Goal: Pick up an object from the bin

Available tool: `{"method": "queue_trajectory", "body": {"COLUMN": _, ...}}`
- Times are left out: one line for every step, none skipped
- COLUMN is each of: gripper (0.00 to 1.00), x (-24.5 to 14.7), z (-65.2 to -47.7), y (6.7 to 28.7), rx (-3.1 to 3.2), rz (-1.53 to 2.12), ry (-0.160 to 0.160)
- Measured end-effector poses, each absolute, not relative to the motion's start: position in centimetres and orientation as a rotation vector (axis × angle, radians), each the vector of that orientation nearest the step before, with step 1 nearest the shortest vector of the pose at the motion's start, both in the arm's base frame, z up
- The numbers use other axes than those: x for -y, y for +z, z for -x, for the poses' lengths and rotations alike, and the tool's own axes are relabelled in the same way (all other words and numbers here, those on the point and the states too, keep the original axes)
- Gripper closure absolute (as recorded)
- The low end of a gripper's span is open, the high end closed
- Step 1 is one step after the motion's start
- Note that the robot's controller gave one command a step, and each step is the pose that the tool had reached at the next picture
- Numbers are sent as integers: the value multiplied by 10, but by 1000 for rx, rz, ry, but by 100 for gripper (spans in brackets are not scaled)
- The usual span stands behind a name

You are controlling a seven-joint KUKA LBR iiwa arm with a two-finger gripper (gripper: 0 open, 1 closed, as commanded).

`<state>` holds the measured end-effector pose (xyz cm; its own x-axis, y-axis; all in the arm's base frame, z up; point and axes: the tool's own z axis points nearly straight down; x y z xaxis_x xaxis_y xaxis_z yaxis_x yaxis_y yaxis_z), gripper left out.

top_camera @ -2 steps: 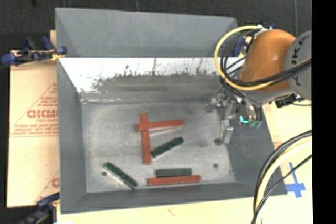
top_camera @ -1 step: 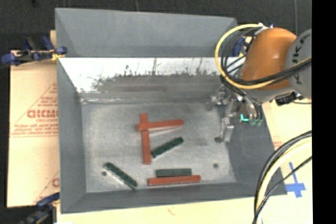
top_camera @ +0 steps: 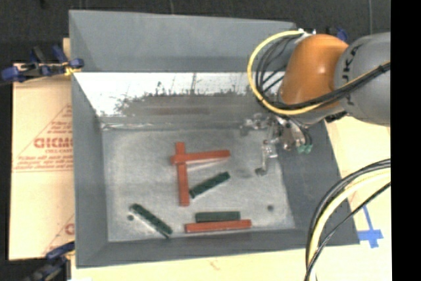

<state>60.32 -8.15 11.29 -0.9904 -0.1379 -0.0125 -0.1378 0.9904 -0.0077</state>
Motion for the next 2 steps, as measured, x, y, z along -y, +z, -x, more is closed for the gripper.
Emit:
{"method": "queue_trajectory", "body": {"gripper": 100, "x": 35, "z": -599, "y": 71, "rx": -3108, "rz": 418, "ry": 0}}
{"method": "queue_trajectory", "body": {"gripper": 0, "x": 35, "z": -599, "y": 71, "rx": -3108, "rz": 419, "ry": -2}}
